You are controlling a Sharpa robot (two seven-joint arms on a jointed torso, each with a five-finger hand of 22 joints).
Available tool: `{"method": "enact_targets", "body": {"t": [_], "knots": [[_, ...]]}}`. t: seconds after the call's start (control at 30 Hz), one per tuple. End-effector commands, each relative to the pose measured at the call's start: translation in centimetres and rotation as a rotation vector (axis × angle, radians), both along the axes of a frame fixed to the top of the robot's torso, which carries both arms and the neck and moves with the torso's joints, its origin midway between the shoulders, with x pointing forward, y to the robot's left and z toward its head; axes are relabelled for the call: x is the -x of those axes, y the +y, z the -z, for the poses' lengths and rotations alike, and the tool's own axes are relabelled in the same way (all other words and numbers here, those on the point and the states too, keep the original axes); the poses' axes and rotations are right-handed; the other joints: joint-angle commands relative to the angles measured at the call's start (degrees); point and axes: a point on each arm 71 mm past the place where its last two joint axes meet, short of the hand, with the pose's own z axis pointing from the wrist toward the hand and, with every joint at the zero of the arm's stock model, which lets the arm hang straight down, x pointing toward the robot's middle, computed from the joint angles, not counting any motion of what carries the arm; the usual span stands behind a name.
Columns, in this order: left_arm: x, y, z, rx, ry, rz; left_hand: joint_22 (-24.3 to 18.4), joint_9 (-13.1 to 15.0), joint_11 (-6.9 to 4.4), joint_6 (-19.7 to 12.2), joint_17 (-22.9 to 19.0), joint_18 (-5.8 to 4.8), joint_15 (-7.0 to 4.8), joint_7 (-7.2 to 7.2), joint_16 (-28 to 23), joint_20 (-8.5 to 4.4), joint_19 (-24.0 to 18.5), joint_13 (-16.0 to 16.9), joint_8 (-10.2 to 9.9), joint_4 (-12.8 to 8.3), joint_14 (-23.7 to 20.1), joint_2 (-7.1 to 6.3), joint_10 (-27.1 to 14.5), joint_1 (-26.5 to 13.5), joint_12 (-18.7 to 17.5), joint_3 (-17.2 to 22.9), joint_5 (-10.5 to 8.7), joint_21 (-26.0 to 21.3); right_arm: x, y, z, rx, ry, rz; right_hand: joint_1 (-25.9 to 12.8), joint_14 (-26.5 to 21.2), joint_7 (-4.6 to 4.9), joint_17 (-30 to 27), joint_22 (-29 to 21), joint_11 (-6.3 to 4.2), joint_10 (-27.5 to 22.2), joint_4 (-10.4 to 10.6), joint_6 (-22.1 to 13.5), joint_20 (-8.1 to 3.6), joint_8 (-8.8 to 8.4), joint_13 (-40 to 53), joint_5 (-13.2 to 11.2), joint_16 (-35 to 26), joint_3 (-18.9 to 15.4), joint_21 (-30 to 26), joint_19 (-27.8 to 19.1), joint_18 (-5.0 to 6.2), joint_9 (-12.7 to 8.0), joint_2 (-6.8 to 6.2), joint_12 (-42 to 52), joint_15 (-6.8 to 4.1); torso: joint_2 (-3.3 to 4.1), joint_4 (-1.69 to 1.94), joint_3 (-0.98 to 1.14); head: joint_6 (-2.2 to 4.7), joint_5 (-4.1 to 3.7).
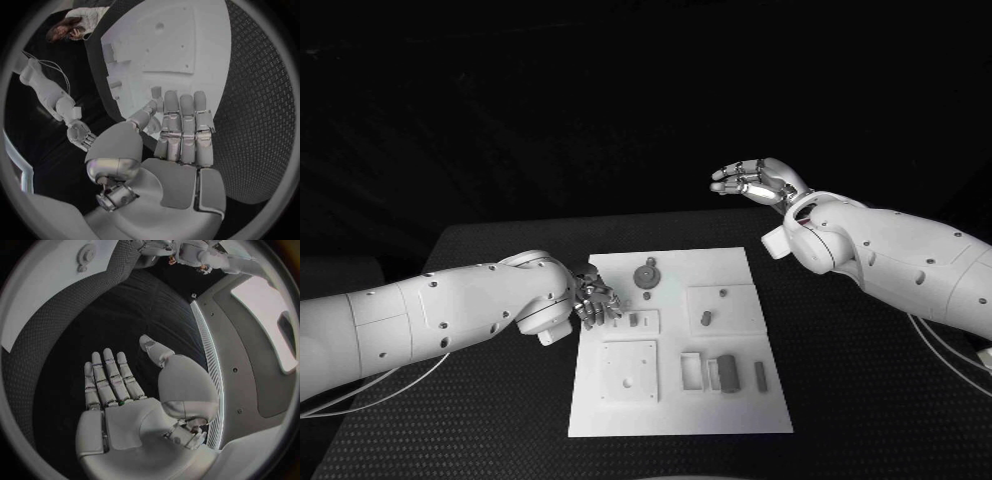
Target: Assemble the parts on the task board
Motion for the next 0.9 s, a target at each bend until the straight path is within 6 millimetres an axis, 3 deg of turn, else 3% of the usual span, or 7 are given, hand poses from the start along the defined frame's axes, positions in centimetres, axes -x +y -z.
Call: {"method": "enact_targets", "body": {"t": [0.03, 0.9], "knots": [[-0.20, -0.27, 0.01, -0.035, -0.034, 0.020, 0.1, 0.0, 0.06, 0.5, -0.1, -0.08, 0.08, -0.23, 0.3, 0.08, 0.5, 0.1, 0.4, 0.1, 0.4, 0.00, 0.1, -0.3, 0.3, -0.1, 0.21, 0.2, 0.05, 0.27, -0.03, 0.002, 0.000, -0.021, -0.3, -0.2, 2.71, -0.1, 0.1, -0.29, 0.1, 0.0, 0.3, 0.02, 0.32, -0.1, -0.3, -0.3, -0.4, -0.4, -0.3, -0.95, -0.1, 0.35, -0.3, -0.18, 0.03, 0.01, -0.04, -0.13, -0.14], [-0.37, -0.43, 0.71, -0.135, -0.054, 0.071, 1.3, 0.1, -0.40, 1.6, -0.4, 0.03, -0.22, -0.68, 2.0, -0.26, 1.1, 0.8, 0.6, 1.0, 0.7, 0.03, 0.6, -1.0, 1.4, -0.1, 0.20, 0.6, 0.10, 0.27, -0.05, 0.002, 0.000, -0.023, -0.3, -0.2, 2.70, -0.1, 0.1, -0.29, 0.1, 0.0, 0.3, 0.02, 0.36, -0.2, -0.3, -0.4, -0.5, -0.5, -0.2, -0.94, -0.2, 0.36, -0.3, -0.14, -0.02, 0.11, -0.05, -0.90, -0.23]]}}
